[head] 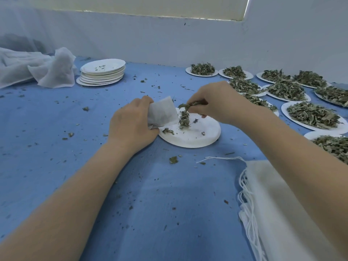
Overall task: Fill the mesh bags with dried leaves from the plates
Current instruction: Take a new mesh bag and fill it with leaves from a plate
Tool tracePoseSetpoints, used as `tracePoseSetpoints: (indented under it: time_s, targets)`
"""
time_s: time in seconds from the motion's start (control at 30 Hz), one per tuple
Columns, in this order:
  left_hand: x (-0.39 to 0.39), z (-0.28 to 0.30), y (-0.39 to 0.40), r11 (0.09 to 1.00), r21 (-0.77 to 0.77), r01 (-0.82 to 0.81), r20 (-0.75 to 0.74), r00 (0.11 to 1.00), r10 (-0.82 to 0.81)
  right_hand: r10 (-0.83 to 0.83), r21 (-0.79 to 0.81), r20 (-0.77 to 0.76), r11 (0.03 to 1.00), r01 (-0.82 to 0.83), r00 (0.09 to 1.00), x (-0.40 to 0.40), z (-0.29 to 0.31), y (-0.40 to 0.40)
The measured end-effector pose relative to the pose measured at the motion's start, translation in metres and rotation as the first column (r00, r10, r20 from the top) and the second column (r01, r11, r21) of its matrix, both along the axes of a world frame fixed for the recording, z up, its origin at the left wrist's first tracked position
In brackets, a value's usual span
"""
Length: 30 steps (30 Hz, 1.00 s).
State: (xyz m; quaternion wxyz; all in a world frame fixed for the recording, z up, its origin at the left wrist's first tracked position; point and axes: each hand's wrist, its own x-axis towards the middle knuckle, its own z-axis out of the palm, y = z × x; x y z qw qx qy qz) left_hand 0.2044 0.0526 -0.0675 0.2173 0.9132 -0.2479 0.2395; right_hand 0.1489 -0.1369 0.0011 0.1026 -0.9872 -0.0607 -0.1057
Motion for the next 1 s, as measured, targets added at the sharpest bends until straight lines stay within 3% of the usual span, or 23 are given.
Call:
tracePoseSetpoints:
  time_s: [0.17,0.27,0.37,0.47,0.53,0.67,0.83,1.0]
  targets:
    - [-0.003,0.0,-0.003,0.999,0.043,0.031,0.047,0.998,-0.033,0.126,-0.113,0.032,0.986,-0.122,0.992,0.007,-0.002,0.021]
    - [-0.004,0.0,-0.005,0.998,-0.046,0.047,0.025,0.999,-0.046,0.099,0.122,0.062,0.987,-0.106,0.993,0.009,-0.002,0.025]
    - [-0.004,0.001,-0.004,0.983,-0.18,0.038,-0.031,0.999,-0.044,0.175,0.416,-0.059,0.899,-0.135,0.983,0.004,0.004,0.023]
    - [-0.002,0.001,-0.004,0.968,-0.251,0.029,-0.085,0.995,-0.052,0.242,0.494,-0.128,0.856,-0.149,0.962,-0.001,0.011,0.021]
    - [-0.001,0.001,-0.004,0.963,-0.268,0.025,-0.1,0.994,-0.053,0.221,0.49,-0.128,0.862,-0.132,0.967,0.001,0.013,0.021]
    - [-0.001,0.001,-0.004,0.955,-0.292,0.04,-0.101,0.992,-0.073,0.11,0.25,-0.009,0.963,-0.105,0.994,0.013,0.009,0.032]
    - [0.0,0.002,-0.003,0.949,-0.313,0.043,-0.088,0.993,-0.074,0.051,0.435,0.111,0.896,-0.094,0.993,0.019,0.007,0.036]
    - [-0.003,0.003,-0.005,0.943,-0.328,0.058,-0.096,0.991,-0.094,0.103,0.397,-0.037,0.914,-0.08,0.994,0.022,0.006,0.03]
